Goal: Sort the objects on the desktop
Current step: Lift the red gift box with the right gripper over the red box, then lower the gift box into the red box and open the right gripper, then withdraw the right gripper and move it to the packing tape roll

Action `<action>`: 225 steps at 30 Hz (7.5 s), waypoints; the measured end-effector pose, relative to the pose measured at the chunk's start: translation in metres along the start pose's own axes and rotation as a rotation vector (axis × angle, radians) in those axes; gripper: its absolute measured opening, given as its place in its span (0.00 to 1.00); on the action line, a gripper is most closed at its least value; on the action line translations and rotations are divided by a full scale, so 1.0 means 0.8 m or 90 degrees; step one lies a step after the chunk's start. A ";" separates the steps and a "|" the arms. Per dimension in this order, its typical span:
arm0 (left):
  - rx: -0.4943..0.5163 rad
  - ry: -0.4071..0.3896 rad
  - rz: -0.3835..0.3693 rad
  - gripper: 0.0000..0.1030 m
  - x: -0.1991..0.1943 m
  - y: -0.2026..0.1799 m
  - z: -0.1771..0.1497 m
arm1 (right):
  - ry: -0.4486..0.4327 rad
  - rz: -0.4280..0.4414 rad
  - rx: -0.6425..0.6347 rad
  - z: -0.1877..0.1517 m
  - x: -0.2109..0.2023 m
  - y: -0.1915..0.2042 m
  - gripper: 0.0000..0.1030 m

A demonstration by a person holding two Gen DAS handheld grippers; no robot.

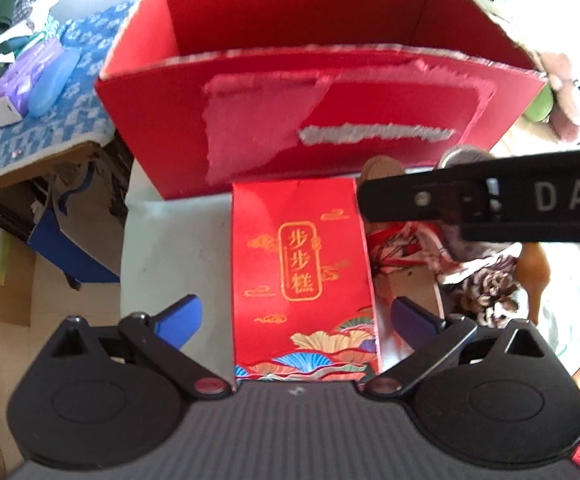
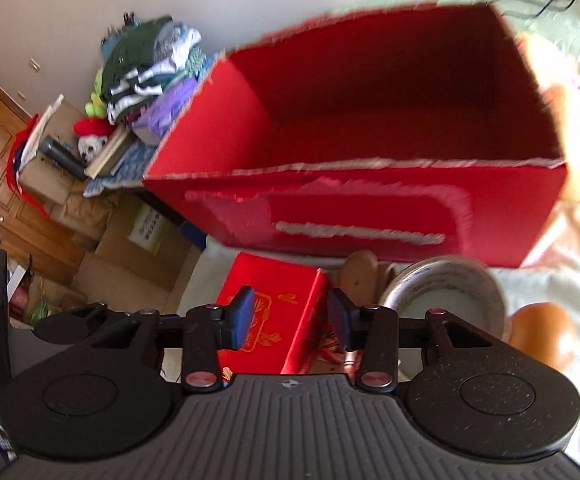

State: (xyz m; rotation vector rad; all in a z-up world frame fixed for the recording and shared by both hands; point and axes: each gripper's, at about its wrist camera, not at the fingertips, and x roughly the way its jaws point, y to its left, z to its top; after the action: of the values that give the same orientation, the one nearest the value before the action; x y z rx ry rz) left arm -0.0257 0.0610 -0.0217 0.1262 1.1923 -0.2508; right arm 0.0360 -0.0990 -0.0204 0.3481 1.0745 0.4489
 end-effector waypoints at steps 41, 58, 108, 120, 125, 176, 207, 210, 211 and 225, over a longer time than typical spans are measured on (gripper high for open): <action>-0.110 -0.042 0.047 0.80 -0.045 -0.011 0.016 | 0.048 0.086 -0.190 0.034 0.003 0.028 0.47; -0.013 -0.169 0.121 0.81 -0.111 -0.073 0.168 | -0.130 0.095 -0.231 0.146 -0.091 0.000 0.47; 0.012 0.052 -0.050 0.68 0.045 0.059 0.198 | 0.223 0.058 0.079 0.208 0.171 -0.054 0.40; 0.017 0.045 -0.017 0.70 0.041 0.054 0.196 | 0.168 0.016 0.043 0.207 0.139 -0.051 0.40; 0.030 0.040 0.008 0.69 0.038 0.049 0.193 | 0.133 -0.036 0.022 0.203 0.128 -0.047 0.40; -0.134 -0.080 0.226 0.74 -0.055 -0.053 0.153 | -0.049 -0.015 -0.079 0.140 -0.012 -0.036 0.47; -0.194 -0.052 0.227 0.81 -0.051 -0.102 0.061 | -0.101 0.015 -0.091 0.030 -0.079 -0.049 0.46; -0.197 -0.042 0.226 0.82 -0.045 -0.104 0.054 | -0.088 0.016 -0.090 0.019 -0.077 -0.051 0.44; -0.198 -0.039 0.226 0.83 -0.043 -0.105 0.052 | -0.084 0.016 -0.092 0.016 -0.076 -0.052 0.44; -0.216 -0.015 0.144 0.83 -0.016 -0.084 0.007 | -0.057 -0.025 -0.050 -0.023 -0.079 -0.092 0.41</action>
State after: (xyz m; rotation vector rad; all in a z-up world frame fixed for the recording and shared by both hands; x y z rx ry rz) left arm -0.0425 -0.0037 -0.0054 -0.0386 1.1706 0.1480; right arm 0.0073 -0.1936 -0.0161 0.2751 0.9729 0.4355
